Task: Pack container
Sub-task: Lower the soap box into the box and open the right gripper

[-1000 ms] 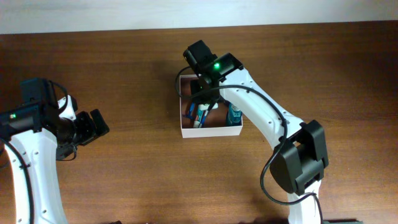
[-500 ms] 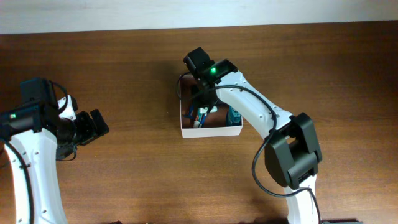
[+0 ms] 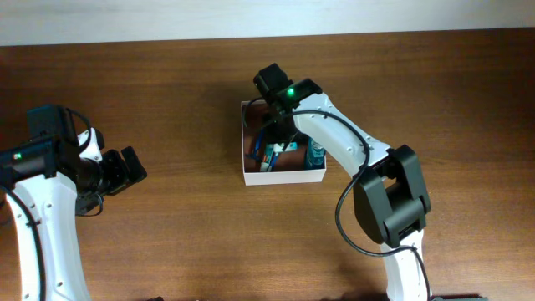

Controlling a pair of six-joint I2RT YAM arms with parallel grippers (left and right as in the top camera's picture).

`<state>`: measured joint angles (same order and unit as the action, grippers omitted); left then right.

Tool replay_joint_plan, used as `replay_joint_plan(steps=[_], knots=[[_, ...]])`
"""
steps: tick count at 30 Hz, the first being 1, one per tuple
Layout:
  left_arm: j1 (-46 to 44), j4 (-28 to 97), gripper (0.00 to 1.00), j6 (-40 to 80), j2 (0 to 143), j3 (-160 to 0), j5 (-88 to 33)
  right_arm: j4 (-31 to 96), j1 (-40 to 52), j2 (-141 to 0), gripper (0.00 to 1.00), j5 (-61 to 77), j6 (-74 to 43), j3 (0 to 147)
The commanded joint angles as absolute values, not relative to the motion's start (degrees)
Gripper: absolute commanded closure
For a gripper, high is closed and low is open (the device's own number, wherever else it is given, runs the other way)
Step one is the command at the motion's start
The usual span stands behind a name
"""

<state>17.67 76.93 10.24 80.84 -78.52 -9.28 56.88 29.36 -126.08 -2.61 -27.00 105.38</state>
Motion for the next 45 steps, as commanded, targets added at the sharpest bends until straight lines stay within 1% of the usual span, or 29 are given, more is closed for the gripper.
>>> replay_joint_plan(steps=[1, 4, 7, 20, 28, 31, 32, 34, 38, 39, 42, 45], knots=[[17.96, 76.93, 0.01, 9.72, 80.12, -78.61, -9.82, 56.71, 28.8, -126.87, 0.55, -3.7, -27.51, 105.1], [17.96, 76.95, 0.01, 9.72, 80.12, -78.61, -9.82, 56.71, 28.84, -126.87, 0.46, -3.66, -27.51, 105.1], [17.96, 76.95, 0.0, 9.72, 80.12, -78.61, -9.85, 56.71, 28.84, -126.87, 0.42, -3.66, -27.51, 105.1], [17.96, 76.95, 0.01, 9.72, 80.12, -78.61, -9.82, 56.77, 28.8, -126.78, 0.41, -3.25, -27.49, 106.65], [17.96, 76.95, 0.01, 9.72, 80.12, -78.61, -9.82, 60.05, 28.84, -126.69, 0.42, -1.76, -25.5, 114.48], [17.96, 76.95, 0.01, 9.72, 80.12, -78.61, -9.82, 60.23, 28.8, -126.69, 0.42, -1.78, -25.32, 114.83], [17.96, 76.95, 0.01, 9.72, 80.12, -78.61, -9.82, 60.18, 28.8, -126.74, 0.43, -1.76, -24.84, 114.8], [17.96, 76.95, 0.01, 9.72, 80.12, -78.61, -9.82, 60.05, 28.86, -126.76, 0.49, -1.67, -23.53, 114.8], [17.96, 76.95, 0.01, 9.72, 80.12, -78.61, -9.82, 59.07, 28.86, -126.76, 0.5, 2.04, -19.25, 114.8], [17.96, 76.95, 0.01, 9.72, 80.12, -78.61, -9.82, 59.09, 28.86, -126.76, 0.53, 2.15, -19.27, 114.8], [17.96, 76.95, 0.01, 9.72, 80.12, -78.61, -9.85, 58.74, 28.86, -126.91, 0.69, 2.22, -18.92, 114.65], [17.96, 76.95, 0.01, 9.72, 80.12, -78.61, -9.82, 58.5, 28.86, -127.48, 0.8, 3.14, -18.17, 114.65]])
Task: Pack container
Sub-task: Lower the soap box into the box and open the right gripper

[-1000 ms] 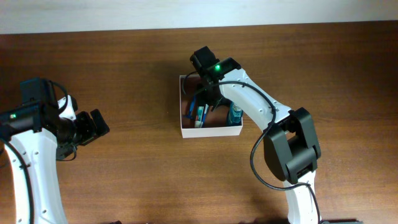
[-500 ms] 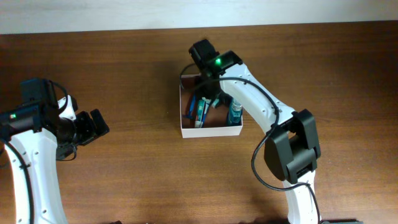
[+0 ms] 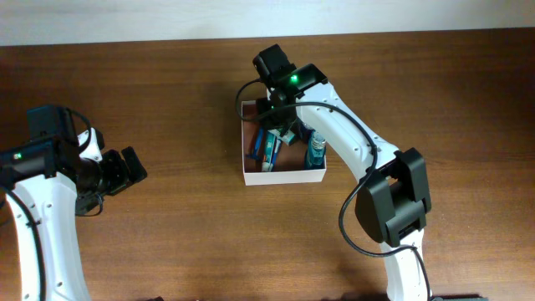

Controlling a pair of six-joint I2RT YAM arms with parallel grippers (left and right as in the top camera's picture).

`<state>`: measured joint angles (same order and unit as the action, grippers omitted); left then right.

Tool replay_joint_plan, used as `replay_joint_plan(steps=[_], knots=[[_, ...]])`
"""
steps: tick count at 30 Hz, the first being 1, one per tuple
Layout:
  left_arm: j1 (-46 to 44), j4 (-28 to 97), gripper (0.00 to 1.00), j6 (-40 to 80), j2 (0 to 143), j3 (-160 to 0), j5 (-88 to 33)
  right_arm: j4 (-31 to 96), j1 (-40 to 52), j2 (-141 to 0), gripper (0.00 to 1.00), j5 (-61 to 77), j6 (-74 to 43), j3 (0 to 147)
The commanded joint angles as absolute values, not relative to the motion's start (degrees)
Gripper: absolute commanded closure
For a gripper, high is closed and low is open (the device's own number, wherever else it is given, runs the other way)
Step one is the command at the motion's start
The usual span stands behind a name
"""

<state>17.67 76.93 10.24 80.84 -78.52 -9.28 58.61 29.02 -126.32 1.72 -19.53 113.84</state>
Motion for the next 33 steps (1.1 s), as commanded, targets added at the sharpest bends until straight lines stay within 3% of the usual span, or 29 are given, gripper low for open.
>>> replay_joint_plan(steps=[1, 7, 25, 33], knots=[[17.96, 76.95, 0.01, 9.72, 80.12, -78.61, -9.82, 58.33, 28.86, -127.9, 0.85, 4.78, -16.64, 114.65], [17.96, 76.95, 0.01, 9.72, 80.12, -78.61, -9.82, 57.8, 28.86, -130.69, 0.95, 10.35, -11.7, 114.65], [17.96, 76.95, 0.01, 9.72, 80.12, -78.61, -9.82, 54.13, 28.84, -135.63, 0.95, 10.7, -7.77, 114.65], [17.96, 76.95, 0.0, 9.72, 80.12, -78.61, -9.82, 54.89, 28.84, -136.51, 0.96, 3.95, -7.94, 114.67]])
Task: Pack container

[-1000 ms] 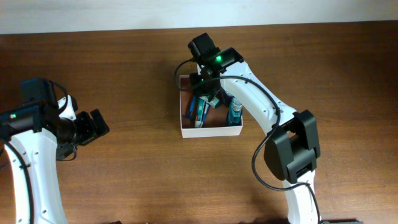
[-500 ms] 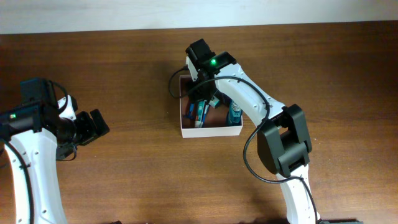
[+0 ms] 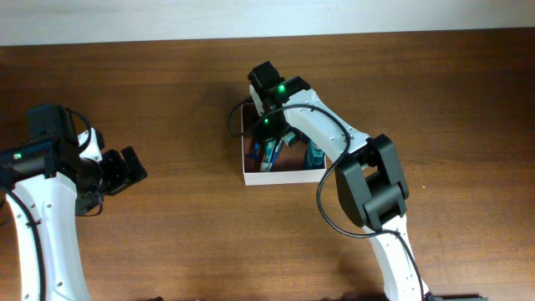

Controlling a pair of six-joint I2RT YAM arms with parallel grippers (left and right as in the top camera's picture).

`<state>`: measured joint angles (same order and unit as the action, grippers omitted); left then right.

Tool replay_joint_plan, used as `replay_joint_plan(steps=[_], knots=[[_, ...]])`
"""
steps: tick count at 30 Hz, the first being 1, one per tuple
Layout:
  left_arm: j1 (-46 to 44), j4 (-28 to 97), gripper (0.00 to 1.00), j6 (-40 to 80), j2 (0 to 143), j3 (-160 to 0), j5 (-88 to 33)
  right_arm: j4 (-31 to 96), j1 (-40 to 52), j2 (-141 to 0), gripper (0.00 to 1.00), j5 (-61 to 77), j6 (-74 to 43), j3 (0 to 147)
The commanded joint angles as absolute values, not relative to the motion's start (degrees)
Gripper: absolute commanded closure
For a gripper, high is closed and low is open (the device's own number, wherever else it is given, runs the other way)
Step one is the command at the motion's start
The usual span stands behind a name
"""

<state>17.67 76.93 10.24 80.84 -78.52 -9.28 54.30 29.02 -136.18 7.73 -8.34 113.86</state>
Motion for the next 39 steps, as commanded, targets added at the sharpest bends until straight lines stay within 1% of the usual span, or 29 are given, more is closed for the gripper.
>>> replay_joint_plan(steps=[1, 6, 11, 17, 26, 28, 31, 32, 33, 34, 35, 37, 39], knots=[[17.96, 76.95, 0.01, 9.72, 80.12, -78.61, -9.82, 55.22, 28.84, -136.51, 0.96, 3.31, -7.92, 114.67], [17.96, 76.95, 0.01, 9.72, 80.12, -78.61, -9.82, 56.58, 28.84, -136.44, 0.96, -1.78, -7.94, 115.24], [17.96, 76.95, 0.01, 9.72, 80.12, -78.61, -9.82, 58.3, 28.84, -136.44, 0.96, -2.24, -7.97, 118.8], [17.96, 76.95, 0.01, 9.72, 80.12, -78.61, -9.82, 61.87, 28.84, -136.44, 0.96, -2.24, -9.3, 127.35], [17.96, 76.95, 0.01, 9.72, 80.12, -78.61, -9.82, 71.48, 28.84, -135.57, 0.94, -3.7, -9.89, 141.73], [17.96, 76.95, 0.01, 9.72, 80.12, -78.61, -9.82, 75.24, 28.84, -134.82, 0.86, -3.7, -9.89, 148.24], [17.96, 76.95, 0.01, 9.72, 80.12, -78.61, -9.82, 80.53, 28.45, -133.67, 0.7, -3.77, -9.85, 156.66], [17.96, 76.95, 0.01, 9.72, 80.12, -78.61, -9.82, 83.15, 27.99, -132.94, 0.58, -3.79, -9.85, 160.53], [17.96, 76.95, 0.01, 9.72, 80.12, -78.61, -9.82, 86.54, 27.14, -131.98, 0.38, -4.21, -9.87, 165.21], [17.96, 76.95, 0.01, 9.72, 80.12, -78.61, -9.82, 90.17, 25.93, -131.0, 0.22, -4.91, -9.87, 169.9], [17.96, 76.95, 0.01, 9.72, 80.12, -78.61, -9.82, 93.21, 24.75, -130.17, 0.13, -5.5, -9.87, 173.6], [17.96, 76.95, 0.01, 9.72, 80.12, -78.61, -9.82, 96.68, 23.11, -129.1, 0.02, -5.69, -9.89, 177.55], [17.96, 76.95, 0.01, 9.72, 80.12, -78.61, -9.82, 97.34, 20.6, -126.39, 0.02, -3.75, -9.8, 179.94]])
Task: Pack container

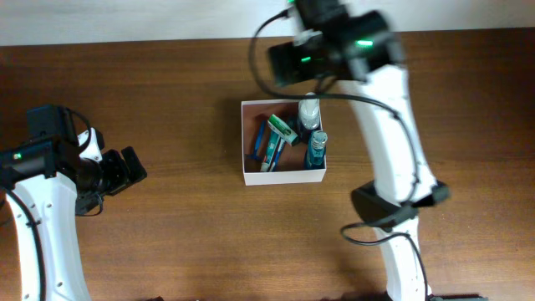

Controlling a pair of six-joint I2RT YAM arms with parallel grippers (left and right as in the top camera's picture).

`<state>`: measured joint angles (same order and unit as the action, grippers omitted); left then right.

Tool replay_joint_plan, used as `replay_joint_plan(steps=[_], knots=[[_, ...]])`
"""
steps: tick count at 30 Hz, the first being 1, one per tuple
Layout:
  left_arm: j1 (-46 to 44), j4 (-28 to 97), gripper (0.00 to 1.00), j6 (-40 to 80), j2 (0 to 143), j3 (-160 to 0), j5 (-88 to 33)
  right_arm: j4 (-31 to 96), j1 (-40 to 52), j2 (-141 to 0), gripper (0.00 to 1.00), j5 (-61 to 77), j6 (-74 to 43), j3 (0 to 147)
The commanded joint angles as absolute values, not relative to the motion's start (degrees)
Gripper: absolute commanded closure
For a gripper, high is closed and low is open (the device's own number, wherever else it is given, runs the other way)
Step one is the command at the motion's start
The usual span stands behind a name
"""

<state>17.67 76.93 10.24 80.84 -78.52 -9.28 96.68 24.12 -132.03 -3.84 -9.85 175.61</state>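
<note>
The white container [284, 177] sits mid-table. Inside lie a blue tube [259, 142] and a green-and-white tube [280, 134] on the left. On the right, a clear bottle [309, 111] stands above a teal bottle [316, 149]. My right gripper [286, 63] is raised high beyond the container's far edge and blurred, so how its jaws stand cannot be told. Nothing shows in it. My left gripper [134, 165] rests far to the left over bare table, open and empty.
The dark wooden table [184, 234] extends all around the container. A pale wall strip [125, 21] runs along the far edge. The right arm's links [393, 125] pass above the table to the right of the container.
My right gripper was down inside the container's left part; now it is lifted clear beyond the far edge. The tubes and bottles lie uncovered in the container. The left arm is unchanged.
My right gripper was low in the container over the tubes. Then it was at the far wall, then at the left corner among the items. Now it is raised out, with tubes and bottles resting inside. My left arm stayed still throughout.
</note>
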Motion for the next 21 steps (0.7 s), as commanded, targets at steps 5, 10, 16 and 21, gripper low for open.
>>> replay_joint_plan(steps=[5, 10, 16, 21], knots=[[17.96, 76.95, 0.01, 9.72, 80.12, -78.61, -9.82, 97.34, 16.73, -119.09, 0.02, -2.85, -9.89, 179.87], [17.96, 76.95, 0.01, 9.72, 80.12, -78.61, -9.82, 97.34, 13.34, -104.49, 0.02, -2.87, -9.89, 169.86], [17.96, 76.95, 0.01, 9.72, 80.12, -78.61, -9.82, 97.34, 11.86, -81.62, 0.02, -3.33, -10.26, 141.18], [17.96, 76.95, 0.01, 9.72, 80.12, -78.61, -9.82, 97.32, 11.88, -69.25, 0.02, -2.55, -12.97, 126.45]])
